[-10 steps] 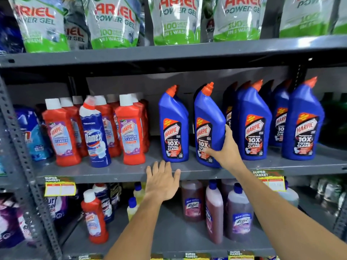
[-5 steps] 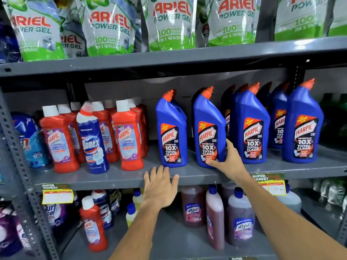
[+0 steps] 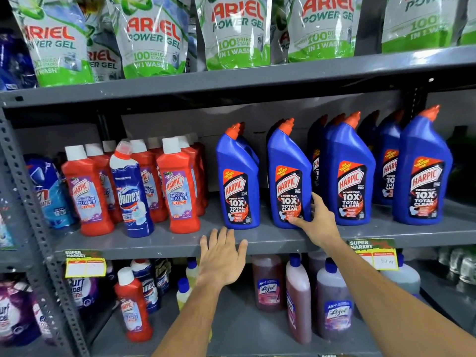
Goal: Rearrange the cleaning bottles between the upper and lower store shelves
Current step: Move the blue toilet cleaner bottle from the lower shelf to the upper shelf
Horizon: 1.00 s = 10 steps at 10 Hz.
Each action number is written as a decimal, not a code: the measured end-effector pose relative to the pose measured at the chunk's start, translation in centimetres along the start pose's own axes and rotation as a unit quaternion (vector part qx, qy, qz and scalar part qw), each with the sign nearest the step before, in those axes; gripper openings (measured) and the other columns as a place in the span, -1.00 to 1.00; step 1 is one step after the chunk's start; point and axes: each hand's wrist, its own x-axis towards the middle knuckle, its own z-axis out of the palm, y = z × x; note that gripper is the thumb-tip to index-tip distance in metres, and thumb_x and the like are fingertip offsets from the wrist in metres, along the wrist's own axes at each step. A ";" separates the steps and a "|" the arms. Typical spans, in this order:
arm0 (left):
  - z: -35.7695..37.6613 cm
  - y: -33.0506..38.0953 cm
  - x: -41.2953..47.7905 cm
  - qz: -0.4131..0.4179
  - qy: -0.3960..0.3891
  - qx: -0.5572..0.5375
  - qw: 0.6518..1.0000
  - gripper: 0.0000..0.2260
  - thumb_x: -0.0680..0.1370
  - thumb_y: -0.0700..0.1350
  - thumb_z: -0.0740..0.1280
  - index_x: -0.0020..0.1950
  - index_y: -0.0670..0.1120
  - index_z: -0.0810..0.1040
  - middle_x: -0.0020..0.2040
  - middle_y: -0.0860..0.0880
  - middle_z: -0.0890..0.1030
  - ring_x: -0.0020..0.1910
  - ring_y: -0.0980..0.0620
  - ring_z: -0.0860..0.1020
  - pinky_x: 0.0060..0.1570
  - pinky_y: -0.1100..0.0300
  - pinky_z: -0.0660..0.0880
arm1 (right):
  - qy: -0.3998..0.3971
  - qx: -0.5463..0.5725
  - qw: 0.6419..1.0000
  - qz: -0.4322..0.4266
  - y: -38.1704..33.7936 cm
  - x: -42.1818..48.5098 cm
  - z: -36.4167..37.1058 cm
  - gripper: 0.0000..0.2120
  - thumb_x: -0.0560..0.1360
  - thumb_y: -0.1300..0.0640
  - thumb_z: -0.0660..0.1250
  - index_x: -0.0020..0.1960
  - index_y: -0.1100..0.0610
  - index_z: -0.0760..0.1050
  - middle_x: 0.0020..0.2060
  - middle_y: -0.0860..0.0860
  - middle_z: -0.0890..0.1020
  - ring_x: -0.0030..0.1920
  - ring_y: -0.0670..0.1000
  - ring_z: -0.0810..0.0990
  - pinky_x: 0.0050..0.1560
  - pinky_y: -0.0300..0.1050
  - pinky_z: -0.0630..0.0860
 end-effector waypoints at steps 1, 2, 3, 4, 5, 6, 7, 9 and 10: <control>-0.1 0.0 -0.1 0.000 -0.003 0.001 1.000 -0.42 0.65 0.19 -0.10 0.57 -0.10 0.14 0.58 -0.05 0.20 0.57 -0.09 0.06 0.53 -0.16 -0.10 | -0.007 -0.007 1.000 0.000 0.0 0.3 0.0 -0.17 0.38 0.18 0.59 0.52 0.11 0.25 0.29 0.08 0.58 0.28 0.10 0.56 0.29 0.00 0.49; -0.2 0.0 -0.1 -0.001 -0.007 0.000 1.000 -0.42 0.65 0.19 -0.10 0.57 -0.10 0.14 0.58 -0.05 0.19 0.57 -0.09 0.05 0.52 -0.17 -0.11 | -0.016 -0.017 1.000 -0.001 -0.1 0.4 -0.1 -0.18 0.40 0.17 0.58 0.53 0.11 0.23 0.31 0.09 0.57 0.31 0.11 0.54 0.32 0.03 0.47; -0.2 0.1 0.1 -0.002 -0.006 -0.001 1.000 -0.42 0.65 0.19 -0.10 0.57 -0.10 0.14 0.58 -0.05 0.20 0.57 -0.09 0.05 0.52 -0.17 -0.10 | -0.023 -0.023 0.999 0.003 -0.2 0.6 -0.1 -0.19 0.41 0.16 0.56 0.53 0.10 0.22 0.33 0.09 0.55 0.34 0.13 0.52 0.35 0.08 0.46; -0.1 0.1 0.0 -0.002 -0.006 -0.001 1.000 -0.43 0.65 0.19 -0.10 0.57 -0.10 0.14 0.58 -0.05 0.19 0.57 -0.09 0.05 0.53 -0.17 -0.11 | -0.031 -0.031 0.999 0.003 -0.2 0.8 0.0 -0.20 0.42 0.14 0.55 0.53 0.09 0.20 0.34 0.10 0.54 0.34 0.13 0.51 0.37 0.10 0.45; 0.0 0.0 0.0 -0.001 -0.010 -0.001 1.000 -0.42 0.65 0.19 -0.11 0.57 -0.10 0.13 0.59 -0.05 0.18 0.57 -0.09 0.04 0.52 -0.17 -0.11 | -0.035 -0.032 0.999 0.002 0.0 0.9 0.1 -0.22 0.44 0.14 0.54 0.53 0.10 0.21 0.34 0.09 0.54 0.34 0.12 0.51 0.32 0.03 0.43; 0.0 0.0 0.1 0.000 -0.008 -0.002 1.000 -0.42 0.65 0.19 -0.12 0.58 -0.10 0.12 0.59 -0.05 0.17 0.57 -0.09 0.04 0.52 -0.17 -0.12 | -0.031 -0.033 0.999 -0.001 0.0 1.0 0.2 -0.23 0.43 0.15 0.54 0.52 0.11 0.22 0.33 0.09 0.55 0.33 0.12 0.51 0.31 0.01 0.44; 0.0 -0.1 0.0 -0.002 -0.012 -0.006 1.000 -0.41 0.65 0.19 -0.11 0.58 -0.11 0.11 0.60 -0.06 0.16 0.58 -0.09 0.03 0.53 -0.17 -0.13 | -0.028 -0.032 0.999 0.000 0.0 1.1 0.4 -0.23 0.44 0.16 0.54 0.52 0.11 0.22 0.33 0.10 0.55 0.33 0.12 0.51 0.29 -0.02 0.43; -0.3 0.2 -0.1 -0.003 -0.016 -0.009 1.000 -0.42 0.65 0.19 -0.11 0.58 -0.11 0.10 0.60 -0.06 0.14 0.58 -0.09 0.01 0.53 -0.17 -0.14 | -0.027 -0.037 0.999 0.001 0.2 1.3 0.4 -0.24 0.44 0.16 0.54 0.52 0.09 0.22 0.33 0.09 0.55 0.31 0.11 0.53 0.29 0.01 0.45; -0.3 0.1 -0.2 -0.003 -0.016 -0.011 1.000 -0.42 0.65 0.18 -0.11 0.58 -0.11 0.10 0.60 -0.06 0.14 0.58 -0.09 0.01 0.53 -0.17 -0.15 | -0.029 -0.042 0.999 0.002 0.3 1.4 0.4 -0.23 0.44 0.15 0.54 0.52 0.09 0.22 0.33 0.08 0.56 0.30 0.11 0.54 0.29 0.01 0.45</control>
